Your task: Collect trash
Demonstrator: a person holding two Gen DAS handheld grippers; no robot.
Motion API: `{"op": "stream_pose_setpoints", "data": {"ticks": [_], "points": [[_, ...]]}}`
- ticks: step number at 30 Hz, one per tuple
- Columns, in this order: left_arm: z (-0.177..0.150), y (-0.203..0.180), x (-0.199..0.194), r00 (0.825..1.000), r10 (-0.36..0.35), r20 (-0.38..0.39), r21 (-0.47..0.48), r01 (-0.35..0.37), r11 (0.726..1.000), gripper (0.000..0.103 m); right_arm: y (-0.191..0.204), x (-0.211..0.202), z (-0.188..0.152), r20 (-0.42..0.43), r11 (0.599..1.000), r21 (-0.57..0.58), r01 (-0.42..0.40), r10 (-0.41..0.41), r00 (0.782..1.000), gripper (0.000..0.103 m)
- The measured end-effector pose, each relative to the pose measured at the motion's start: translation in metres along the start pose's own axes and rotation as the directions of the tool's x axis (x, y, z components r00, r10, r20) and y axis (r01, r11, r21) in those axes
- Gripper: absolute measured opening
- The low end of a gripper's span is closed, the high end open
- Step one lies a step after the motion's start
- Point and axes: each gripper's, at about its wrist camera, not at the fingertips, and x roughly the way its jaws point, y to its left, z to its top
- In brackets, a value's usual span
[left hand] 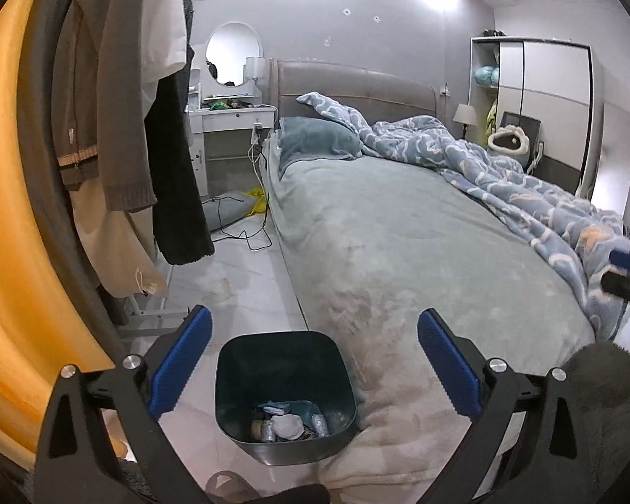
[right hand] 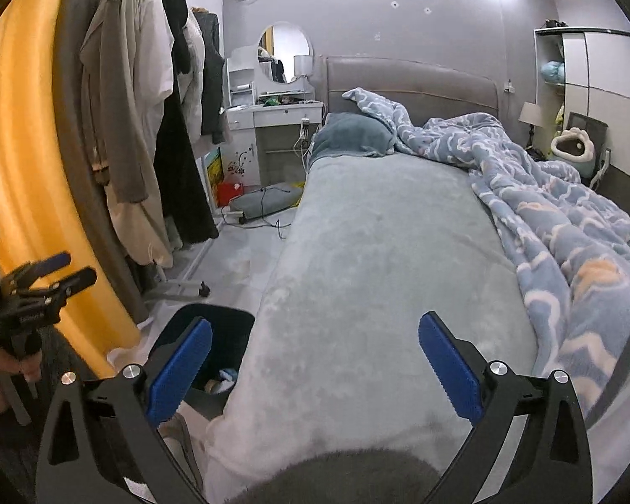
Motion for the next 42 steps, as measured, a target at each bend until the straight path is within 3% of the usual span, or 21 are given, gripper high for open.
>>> {"op": "stream_pose_setpoints", "data": {"ticks": [14, 42], "points": [[-0.010, -0.011, 0.007, 1.000, 0.009, -0.027, 0.011, -0.009, 1.000, 0.100, -0.004, 0.001, -0.003, 0.005, 0.998, 0.040, -0.050, 0.050, 0.999, 0.100], [-0.015, -0.014, 0.010, 0.999, 0.016, -0.036, 0.014, -0.015, 1.000, 0.100, -0.003, 0.000, -0.001, 0.004, 0.999, 0.028, -0.045, 0.045, 0.999, 0.100]]}}
